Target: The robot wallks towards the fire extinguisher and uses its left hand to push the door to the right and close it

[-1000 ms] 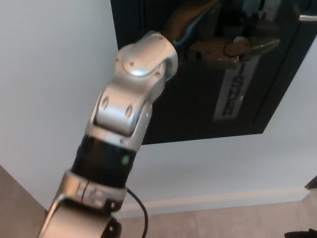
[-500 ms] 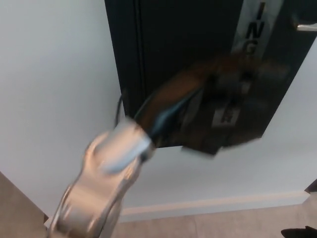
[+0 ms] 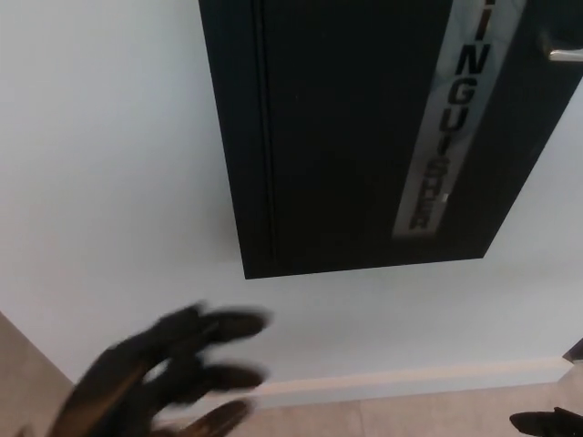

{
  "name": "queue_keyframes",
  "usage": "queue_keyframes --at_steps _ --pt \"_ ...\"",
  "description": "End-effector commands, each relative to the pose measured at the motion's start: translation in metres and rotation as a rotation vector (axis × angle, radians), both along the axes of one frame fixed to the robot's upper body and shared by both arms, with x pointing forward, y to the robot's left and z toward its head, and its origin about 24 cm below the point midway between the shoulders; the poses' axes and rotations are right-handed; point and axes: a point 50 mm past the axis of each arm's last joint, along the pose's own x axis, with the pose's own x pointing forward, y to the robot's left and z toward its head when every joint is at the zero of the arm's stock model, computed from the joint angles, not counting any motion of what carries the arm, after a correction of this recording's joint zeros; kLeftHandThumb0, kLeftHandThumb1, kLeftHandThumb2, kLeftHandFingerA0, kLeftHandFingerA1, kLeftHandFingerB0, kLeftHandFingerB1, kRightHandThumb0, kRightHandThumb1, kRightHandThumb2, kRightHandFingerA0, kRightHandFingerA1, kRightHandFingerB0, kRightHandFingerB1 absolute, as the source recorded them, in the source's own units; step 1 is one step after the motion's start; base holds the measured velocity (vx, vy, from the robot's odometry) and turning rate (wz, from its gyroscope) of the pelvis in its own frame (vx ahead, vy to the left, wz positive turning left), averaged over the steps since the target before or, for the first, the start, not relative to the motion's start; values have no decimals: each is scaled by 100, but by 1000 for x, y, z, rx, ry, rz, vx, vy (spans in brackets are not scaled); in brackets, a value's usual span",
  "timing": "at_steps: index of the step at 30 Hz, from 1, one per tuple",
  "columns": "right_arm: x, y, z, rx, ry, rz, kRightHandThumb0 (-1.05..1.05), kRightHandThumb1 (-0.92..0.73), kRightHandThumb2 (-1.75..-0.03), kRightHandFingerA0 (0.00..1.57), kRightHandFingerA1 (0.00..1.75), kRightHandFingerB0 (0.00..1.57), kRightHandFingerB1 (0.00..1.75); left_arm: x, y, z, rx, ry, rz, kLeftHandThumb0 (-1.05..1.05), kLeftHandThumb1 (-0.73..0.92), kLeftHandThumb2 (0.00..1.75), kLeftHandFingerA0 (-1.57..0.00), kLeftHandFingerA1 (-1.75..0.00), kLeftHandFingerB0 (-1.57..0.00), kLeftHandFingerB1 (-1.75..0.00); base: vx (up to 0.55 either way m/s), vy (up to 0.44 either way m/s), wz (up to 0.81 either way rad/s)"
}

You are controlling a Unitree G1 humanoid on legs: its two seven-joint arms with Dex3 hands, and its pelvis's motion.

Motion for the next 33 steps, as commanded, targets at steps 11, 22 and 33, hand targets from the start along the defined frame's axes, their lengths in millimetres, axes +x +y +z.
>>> queue_keyframes --at_steps 11,22,33 --pt "6 -18 3 -23 24 -2 -57 -47 -55 46 62 48 44 -161 204 -81 368 483 794 -48 60 58 -53 -48 -42 -37 0 0 0" --pt "3 -29 0 -56 45 -37 -57 -47 -55 43 64 46 43 -161 199 -120 379 680 850 -49 61 58 -44 -46 -31 -33 0 0 0" --pt "3 -44 -3 -135 126 -52 -64 -38 -78 32 64 24 49 -157 173 -147 439 801 717 -58 44 77 -28 -51 -24 -44 0 0 0"
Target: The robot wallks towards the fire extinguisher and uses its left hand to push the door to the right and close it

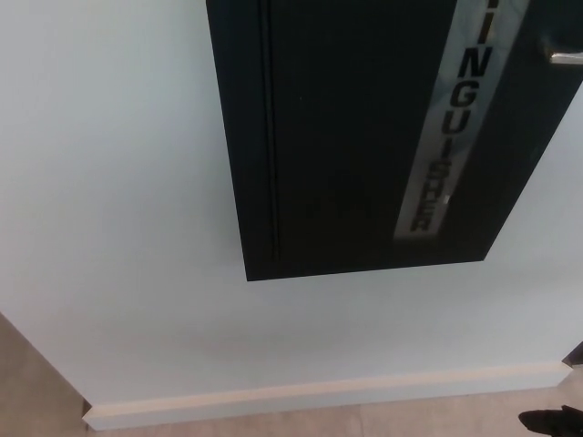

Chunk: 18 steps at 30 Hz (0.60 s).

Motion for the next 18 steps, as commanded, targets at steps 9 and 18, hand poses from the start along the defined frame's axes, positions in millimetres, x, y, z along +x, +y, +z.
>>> queue_keyframes --at_steps 9,18 --pt "-2 -31 -2 -119 97 -57 -60 -48 -55 32 58 29 37 18 6 -12 235 88 -174 -53 56 58 -31 -44 -30 -32 0 0 0" --pt "-8 -30 -8 -105 123 -107 -60 -50 -54 22 59 24 39 26 0 -15 248 69 -219 -53 57 58 -32 -40 -29 -31 0 0 0"
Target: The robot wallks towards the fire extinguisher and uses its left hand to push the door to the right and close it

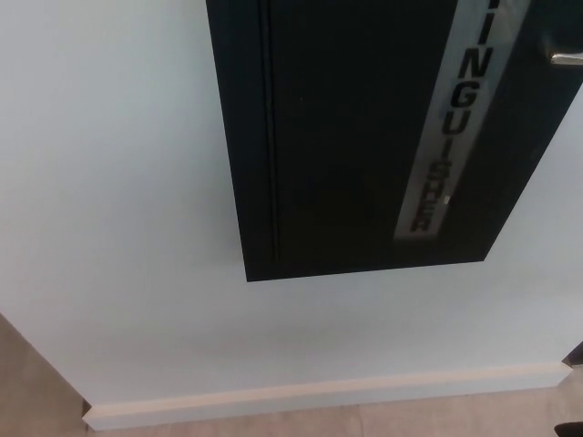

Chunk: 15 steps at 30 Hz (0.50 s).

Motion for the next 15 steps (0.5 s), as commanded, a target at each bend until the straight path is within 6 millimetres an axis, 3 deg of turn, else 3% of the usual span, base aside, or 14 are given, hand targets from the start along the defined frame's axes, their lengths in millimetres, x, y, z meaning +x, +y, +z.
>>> queue_keyframes --at_steps 1,7,8,15 --pt "-6 -6 -3 -16 40 -60 -59 -50 -55 23 59 23 39 9 7 6 94 -35 -76 -54 56 58 -33 -40 -30 -31 0 0 0" --pt "-7 -7 -7 -25 59 -94 -62 -50 -55 19 61 23 41 7 5 4 92 -20 -80 -56 56 57 -34 -38 -31 -31 0 0 0" --pt "-7 -7 -7 -28 63 -93 -63 -51 -56 18 62 21 41 7 5 4 87 -27 -70 -61 44 77 -28 -48 -24 -42 0 0 0" --pt "-8 -9 -8 -27 72 -106 -61 -51 -56 17 61 19 40 6 3 3 90 -25 -70 -61 44 78 -29 -49 -24 -43 0 0 0"
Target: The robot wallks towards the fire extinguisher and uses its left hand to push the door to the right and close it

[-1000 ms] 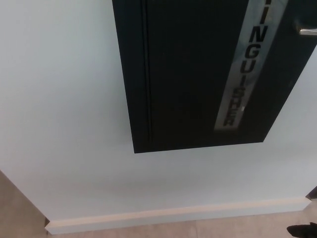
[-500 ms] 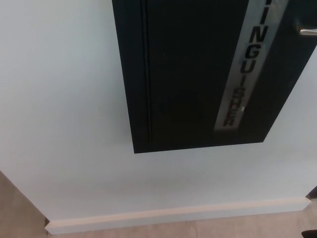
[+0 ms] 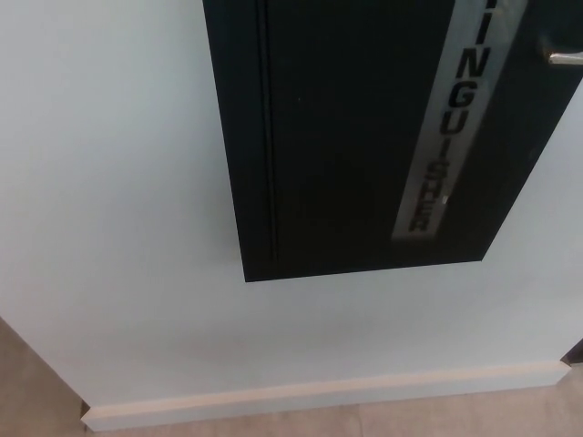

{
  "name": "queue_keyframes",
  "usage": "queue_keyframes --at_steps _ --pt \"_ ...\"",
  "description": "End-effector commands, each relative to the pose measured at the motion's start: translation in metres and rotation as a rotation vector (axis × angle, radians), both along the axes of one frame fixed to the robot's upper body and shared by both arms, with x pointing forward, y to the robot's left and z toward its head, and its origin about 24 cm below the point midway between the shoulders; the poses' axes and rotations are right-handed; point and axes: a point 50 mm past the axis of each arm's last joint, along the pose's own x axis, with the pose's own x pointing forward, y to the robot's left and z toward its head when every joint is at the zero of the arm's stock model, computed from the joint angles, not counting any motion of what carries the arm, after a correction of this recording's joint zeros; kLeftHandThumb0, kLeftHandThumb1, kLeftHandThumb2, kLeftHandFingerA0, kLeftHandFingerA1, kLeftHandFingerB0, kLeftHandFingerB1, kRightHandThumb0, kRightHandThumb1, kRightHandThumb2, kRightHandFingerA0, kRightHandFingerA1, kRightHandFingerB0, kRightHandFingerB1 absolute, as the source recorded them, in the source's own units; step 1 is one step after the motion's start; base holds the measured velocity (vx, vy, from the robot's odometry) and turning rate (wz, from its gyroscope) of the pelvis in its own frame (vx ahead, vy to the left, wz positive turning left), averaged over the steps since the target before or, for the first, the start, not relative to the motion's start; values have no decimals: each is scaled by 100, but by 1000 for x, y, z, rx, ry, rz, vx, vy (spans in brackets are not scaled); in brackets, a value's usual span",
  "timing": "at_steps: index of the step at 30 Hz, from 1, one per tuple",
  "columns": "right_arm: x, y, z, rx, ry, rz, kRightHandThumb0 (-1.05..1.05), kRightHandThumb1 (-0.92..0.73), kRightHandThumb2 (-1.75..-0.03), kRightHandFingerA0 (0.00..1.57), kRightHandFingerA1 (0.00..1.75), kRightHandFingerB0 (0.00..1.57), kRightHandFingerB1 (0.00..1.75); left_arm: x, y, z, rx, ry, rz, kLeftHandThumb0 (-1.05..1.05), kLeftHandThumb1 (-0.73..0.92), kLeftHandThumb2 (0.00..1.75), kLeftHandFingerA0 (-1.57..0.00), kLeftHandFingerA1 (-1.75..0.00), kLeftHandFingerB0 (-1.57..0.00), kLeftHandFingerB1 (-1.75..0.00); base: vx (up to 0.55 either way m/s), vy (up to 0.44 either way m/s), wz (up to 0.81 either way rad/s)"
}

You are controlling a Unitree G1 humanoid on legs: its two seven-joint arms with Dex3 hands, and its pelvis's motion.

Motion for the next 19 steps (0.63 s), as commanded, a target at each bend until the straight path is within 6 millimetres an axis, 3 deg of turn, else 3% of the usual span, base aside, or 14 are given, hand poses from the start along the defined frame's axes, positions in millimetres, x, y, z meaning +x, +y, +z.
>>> queue_keyframes --at_steps 1,2,3,19 --pt "-1 -4 -1 -13 4 -48 -60 -52 -56 14 58 19 40 2 4 3 38 -18 -23 -62 44 79 -31 -51 -25 -43 0 0 0" --pt "-1 -4 -1 -12 4 -57 -60 -52 -56 14 58 19 40 1 3 3 38 -17 -22 -62 44 79 -31 -51 -25 -43 0 0 0" --pt "-3 -4 -2 -3 1 -82 -62 -39 -77 10 59 13 49 2 2 2 39 -16 -35 -60 45 78 -34 -51 -27 -44 0 0 0" --pt "-6 -6 -6 17 -21 -198 -62 -38 -76 10 58 15 49 0 0 0 0 -31 27 -57 45 77 -29 -49 -28 -44 0 0 0"
